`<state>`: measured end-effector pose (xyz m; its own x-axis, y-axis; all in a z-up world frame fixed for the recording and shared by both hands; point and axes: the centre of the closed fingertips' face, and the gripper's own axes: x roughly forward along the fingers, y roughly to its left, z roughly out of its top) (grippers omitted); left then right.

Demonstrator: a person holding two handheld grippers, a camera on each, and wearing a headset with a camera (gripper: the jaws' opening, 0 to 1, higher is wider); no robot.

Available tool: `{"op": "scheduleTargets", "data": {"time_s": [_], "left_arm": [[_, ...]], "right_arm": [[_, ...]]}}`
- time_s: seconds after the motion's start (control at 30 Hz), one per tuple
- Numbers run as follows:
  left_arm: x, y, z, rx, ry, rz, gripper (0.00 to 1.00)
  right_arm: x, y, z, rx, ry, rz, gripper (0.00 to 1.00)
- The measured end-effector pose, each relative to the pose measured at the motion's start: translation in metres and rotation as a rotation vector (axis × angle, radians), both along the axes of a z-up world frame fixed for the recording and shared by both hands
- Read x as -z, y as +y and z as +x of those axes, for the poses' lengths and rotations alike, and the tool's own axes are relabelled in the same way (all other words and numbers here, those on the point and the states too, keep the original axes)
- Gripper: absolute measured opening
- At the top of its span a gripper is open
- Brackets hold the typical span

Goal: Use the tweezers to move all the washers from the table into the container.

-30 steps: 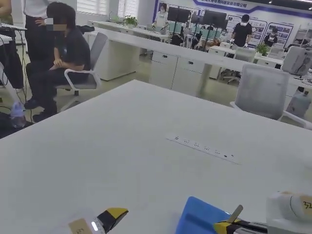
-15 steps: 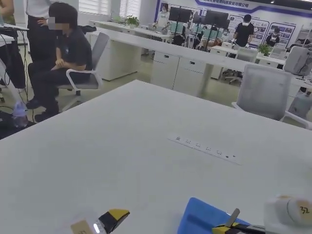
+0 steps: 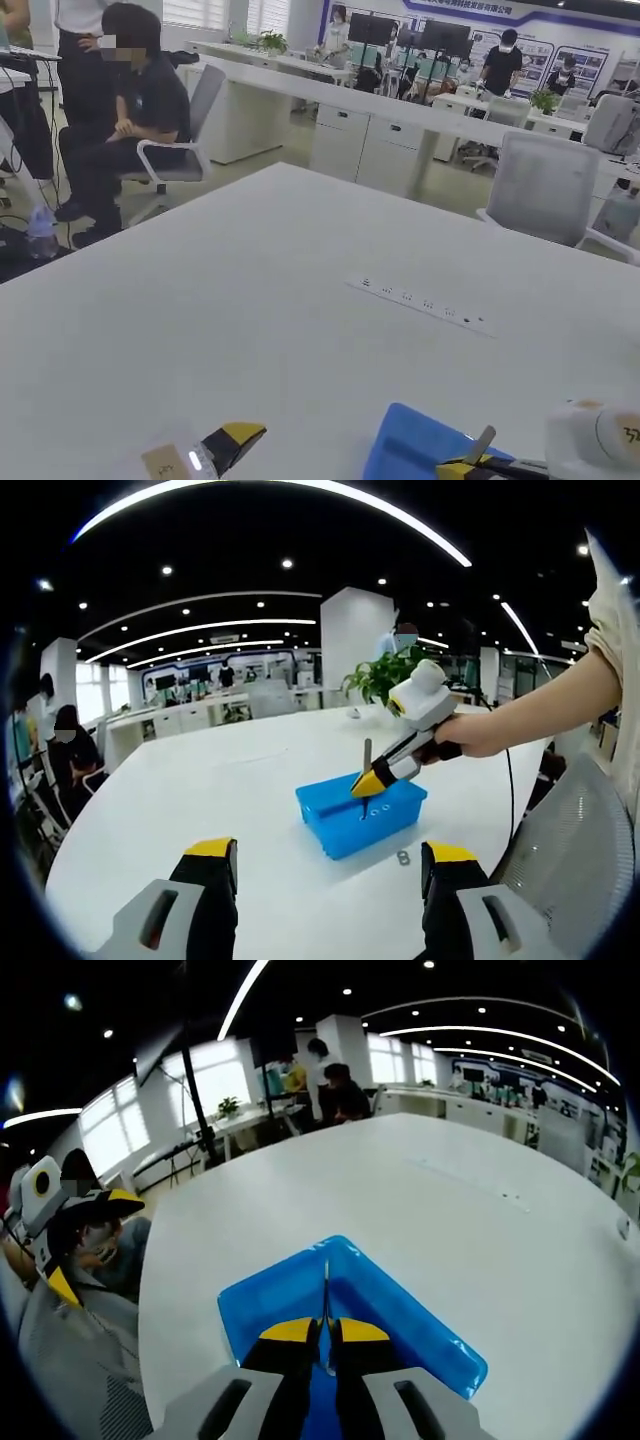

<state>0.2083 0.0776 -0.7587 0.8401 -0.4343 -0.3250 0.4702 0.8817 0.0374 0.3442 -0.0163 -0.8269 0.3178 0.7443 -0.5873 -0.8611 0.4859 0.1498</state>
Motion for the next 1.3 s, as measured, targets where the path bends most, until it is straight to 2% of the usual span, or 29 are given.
{"op": "scheduleTargets", "data": {"time_s": [0.13, 0.17, 0.2, 0.23, 0.33, 0.7, 1.03, 1.3], "left_arm": [[0.000, -0.001, 0.000, 0.002, 0.001, 0.003, 0.76], [-0.001, -0.002, -0.001, 0.008, -0.003, -0.007, 0.76], [-0.006, -0.005, -0.001, 0.021, -0.019, -0.037, 0.77], [-0.007, -0.007, -0.002, 0.029, -0.019, -0.049, 0.76], [-0.003, -0.006, -0.002, 0.028, -0.008, -0.028, 0.75], [-0.005, -0.007, -0.002, 0.032, -0.015, -0.033, 0.76], [-0.005, -0.007, -0.002, 0.031, -0.013, -0.028, 0.76], [-0.004, -0.007, -0.002, 0.029, -0.011, -0.025, 0.75]], "right_arm": [[-0.005, -0.001, -0.002, -0.001, -0.018, -0.001, 0.04], [-0.007, -0.002, -0.003, -0.002, -0.019, -0.001, 0.04], [-0.010, -0.001, -0.007, -0.005, -0.023, 0.004, 0.04], [-0.013, 0.000, -0.008, -0.005, -0.027, 0.010, 0.04], [-0.023, 0.003, -0.013, -0.011, -0.039, 0.031, 0.04], [-0.054, 0.009, -0.028, -0.027, -0.085, 0.089, 0.04], [-0.067, 0.013, -0.045, -0.056, -0.085, 0.124, 0.04], [-0.070, 0.014, -0.054, -0.070, -0.083, 0.134, 0.04]]}}
